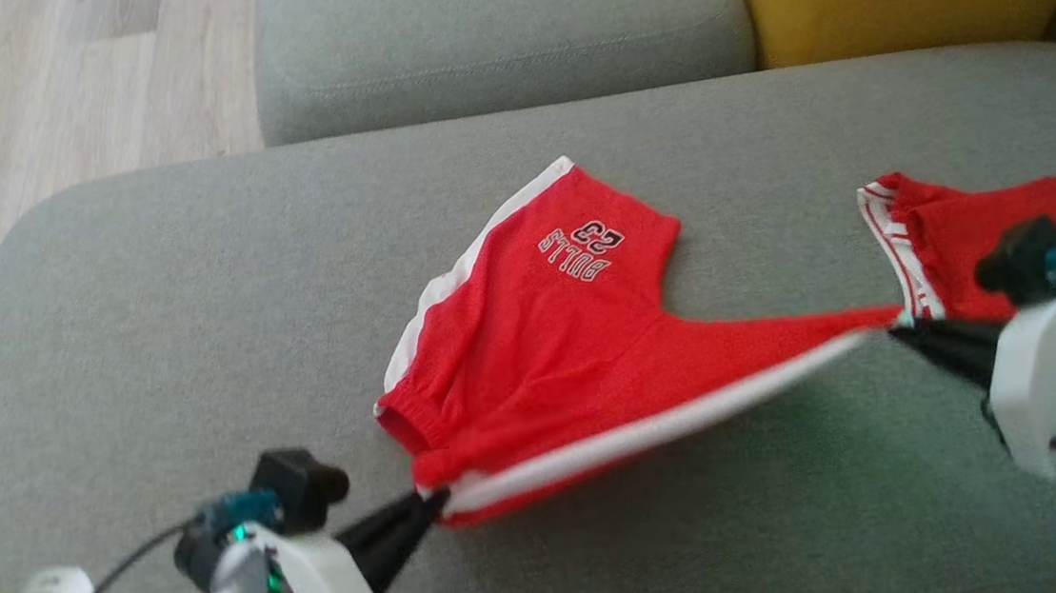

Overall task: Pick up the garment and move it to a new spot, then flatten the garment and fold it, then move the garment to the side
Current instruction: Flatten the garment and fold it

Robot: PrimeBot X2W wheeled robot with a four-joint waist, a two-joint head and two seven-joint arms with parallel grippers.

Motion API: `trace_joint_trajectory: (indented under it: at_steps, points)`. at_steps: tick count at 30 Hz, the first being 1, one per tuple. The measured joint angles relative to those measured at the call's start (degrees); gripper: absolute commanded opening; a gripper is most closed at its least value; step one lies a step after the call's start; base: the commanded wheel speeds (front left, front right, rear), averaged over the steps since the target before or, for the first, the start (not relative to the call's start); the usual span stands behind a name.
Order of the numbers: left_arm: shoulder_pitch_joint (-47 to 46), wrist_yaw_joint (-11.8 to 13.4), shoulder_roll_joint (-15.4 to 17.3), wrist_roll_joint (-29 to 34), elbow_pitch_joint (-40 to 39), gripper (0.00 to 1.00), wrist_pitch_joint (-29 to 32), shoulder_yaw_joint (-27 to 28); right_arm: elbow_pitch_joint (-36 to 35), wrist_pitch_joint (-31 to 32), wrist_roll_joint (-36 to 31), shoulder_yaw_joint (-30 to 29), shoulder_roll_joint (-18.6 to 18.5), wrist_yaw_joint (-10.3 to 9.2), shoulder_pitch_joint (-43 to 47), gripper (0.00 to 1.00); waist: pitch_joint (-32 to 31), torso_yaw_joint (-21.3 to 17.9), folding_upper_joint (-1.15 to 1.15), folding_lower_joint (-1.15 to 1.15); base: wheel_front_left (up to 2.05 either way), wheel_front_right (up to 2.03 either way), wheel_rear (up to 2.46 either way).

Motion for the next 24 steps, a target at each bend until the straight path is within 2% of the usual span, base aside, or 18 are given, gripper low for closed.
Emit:
trace_joint_trajectory:
  at_steps: [5, 11, 14, 24]
  points:
    - [-4.8, 0.1, -1.0, 0.3, 1.1, 0.00, -0.4, 1.4, 0.4, 1.0, -0.9, -1.1, 0.5, 0.00, -5.5, 0.00, 2.5, 1.4, 0.00, 0.00, 0.00, 0.00, 0.00]
    - [-13.3, 0.5, -3.9, 1.3, 5.9, 0.00, -1.1, 2.9, 3.4, 2.0, -2.3, -0.1, 2.9, 0.00, -15.7, 0.00, 7.8, 3.5, 0.00, 0.00, 0.00, 0.00, 0.00]
    - [-18.2, -0.1, -6.6, 1.3, 9.9, 0.00, -1.5, 2.9, 6.8, 2.0, -3.2, 2.9, 4.5, 0.00, -23.2, 0.00, 11.2, 5.5, 0.00, 0.00, 0.00, 0.00, 0.00]
    - [-25.7, -1.7, -13.3, 1.8, 19.9, 0.00, -3.6, 0.5, 17.9, 0.3, -3.4, 12.5, 8.3, 0.00, -36.3, 0.00, 18.4, 11.7, 0.00, 0.00, 0.00, 0.00, 0.00]
